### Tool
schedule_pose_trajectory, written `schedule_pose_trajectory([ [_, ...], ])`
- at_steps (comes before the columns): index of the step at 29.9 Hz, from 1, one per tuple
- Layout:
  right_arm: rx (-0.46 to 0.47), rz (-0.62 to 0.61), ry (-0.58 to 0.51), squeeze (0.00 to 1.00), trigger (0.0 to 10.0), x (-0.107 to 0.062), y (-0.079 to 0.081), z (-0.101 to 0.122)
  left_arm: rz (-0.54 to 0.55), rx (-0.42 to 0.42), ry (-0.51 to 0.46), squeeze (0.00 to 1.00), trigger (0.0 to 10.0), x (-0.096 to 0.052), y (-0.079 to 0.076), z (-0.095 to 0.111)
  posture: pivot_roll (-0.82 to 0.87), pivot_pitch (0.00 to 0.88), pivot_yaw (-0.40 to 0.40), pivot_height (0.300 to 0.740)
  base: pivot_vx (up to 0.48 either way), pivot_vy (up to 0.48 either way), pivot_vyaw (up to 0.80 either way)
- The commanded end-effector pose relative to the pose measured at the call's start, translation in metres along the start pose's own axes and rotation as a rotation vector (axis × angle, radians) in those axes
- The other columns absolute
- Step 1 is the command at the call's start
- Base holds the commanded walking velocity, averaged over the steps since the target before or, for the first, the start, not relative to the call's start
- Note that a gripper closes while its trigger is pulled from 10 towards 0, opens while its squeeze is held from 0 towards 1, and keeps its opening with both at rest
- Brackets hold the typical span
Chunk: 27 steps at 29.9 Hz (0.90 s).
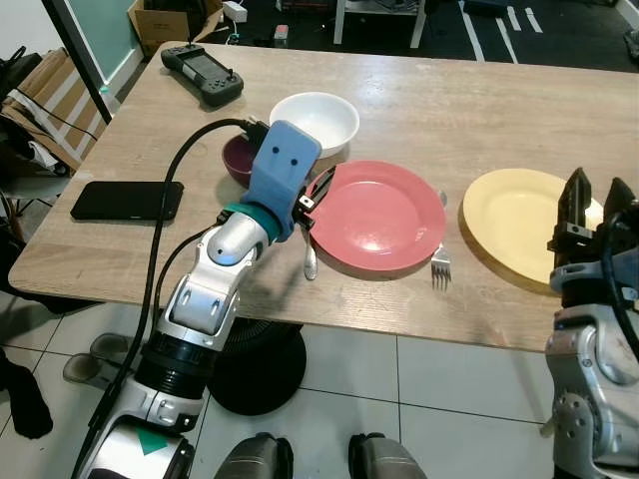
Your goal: Setting the table
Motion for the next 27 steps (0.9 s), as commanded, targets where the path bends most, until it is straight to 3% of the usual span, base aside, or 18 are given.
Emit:
schedule_pose_trajectory([
  [1, -0.008, -0.016, 0.006, 0.0, 10.0, 0.0001, -0.0038, -0.0023, 0.008, 0.009, 0.01, 0.0, 10.0, -0.0004, 0.0019, -0.0035, -0.03, 0.001, 0.063, 0.74, 0.0, 0.0, 0.0],
  [27, -0.02, -0.003, 0.004, 0.0, 10.0, 0.0018, -0.0019, -0.0035, 0.024, -0.016, 0.013, 0.0, 10.0, 0.001, 0.0049, -0.0062, -0.03, 0.0, 0.059, 0.74, 0.0, 0.0, 0.0],
])
Point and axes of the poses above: a point about 5 cm out from each wrist's last joint towards the gripper, its own x axis pointing out of the wrist towards the gripper, its own z axis along the axis of the wrist's last joint, y = z × x, the point moved 4 cm from there along x, pointing out of the wrist towards the gripper, and after that the axes turned 6 degrees about -x, right-handed, at the moved point
